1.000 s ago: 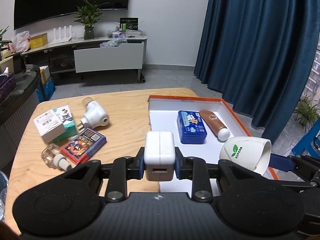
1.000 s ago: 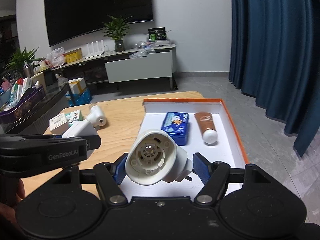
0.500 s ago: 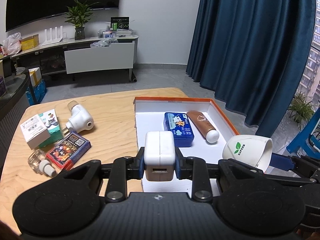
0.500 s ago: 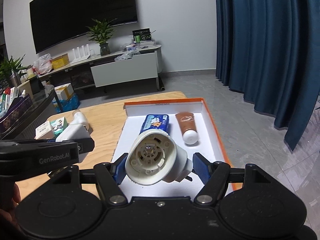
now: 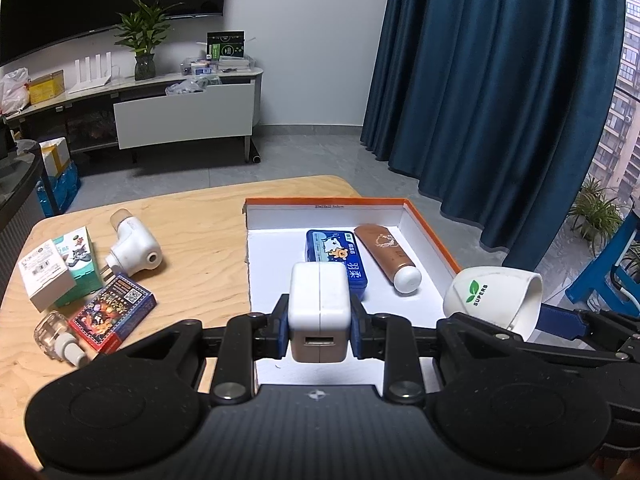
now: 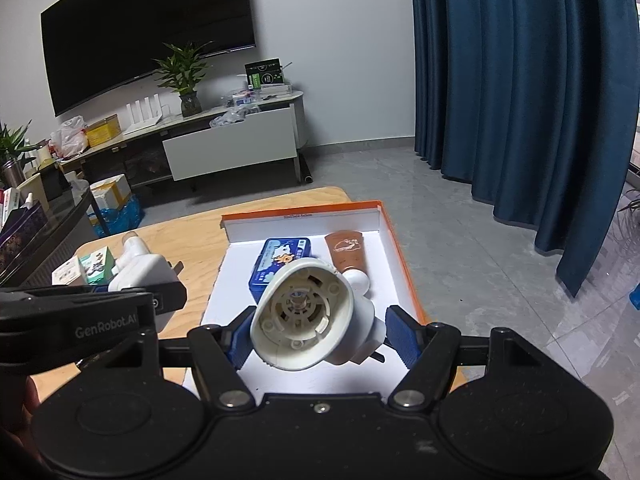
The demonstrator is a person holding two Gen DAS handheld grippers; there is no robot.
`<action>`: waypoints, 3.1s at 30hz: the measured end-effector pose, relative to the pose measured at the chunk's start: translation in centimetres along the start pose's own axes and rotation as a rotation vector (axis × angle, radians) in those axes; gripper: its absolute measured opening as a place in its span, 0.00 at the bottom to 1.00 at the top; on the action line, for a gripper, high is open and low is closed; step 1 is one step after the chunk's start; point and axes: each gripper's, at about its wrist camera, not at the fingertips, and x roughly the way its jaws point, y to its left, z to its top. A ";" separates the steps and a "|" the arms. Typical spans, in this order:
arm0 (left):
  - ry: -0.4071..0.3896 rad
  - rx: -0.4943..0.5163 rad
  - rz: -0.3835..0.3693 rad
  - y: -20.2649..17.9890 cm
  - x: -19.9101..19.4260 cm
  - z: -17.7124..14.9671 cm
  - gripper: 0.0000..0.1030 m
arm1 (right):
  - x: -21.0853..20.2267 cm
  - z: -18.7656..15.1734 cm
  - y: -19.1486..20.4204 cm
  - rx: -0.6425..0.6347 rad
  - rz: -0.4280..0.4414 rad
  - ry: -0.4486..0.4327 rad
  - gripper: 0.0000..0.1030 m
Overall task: Organize rigid objects
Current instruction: 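Carry the white adapter and white charger with both grippers over the white box, then lower the white charger into the box and open the left gripper while the right lowers the adapter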
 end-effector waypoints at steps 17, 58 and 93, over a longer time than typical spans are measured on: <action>0.019 -0.007 -0.008 -0.1 1.5 0.6 0.28 | 1.6 0.7 -0.2 0.002 -0.020 0.013 0.80; 0.071 -0.001 -0.029 -0.5 5.5 3.0 0.29 | 5.4 4.1 -1.1 0.004 -0.037 0.041 0.80; 0.089 -0.080 0.004 3.4 5.3 2.8 0.29 | 11.5 3.1 0.1 -0.054 -0.103 0.173 0.80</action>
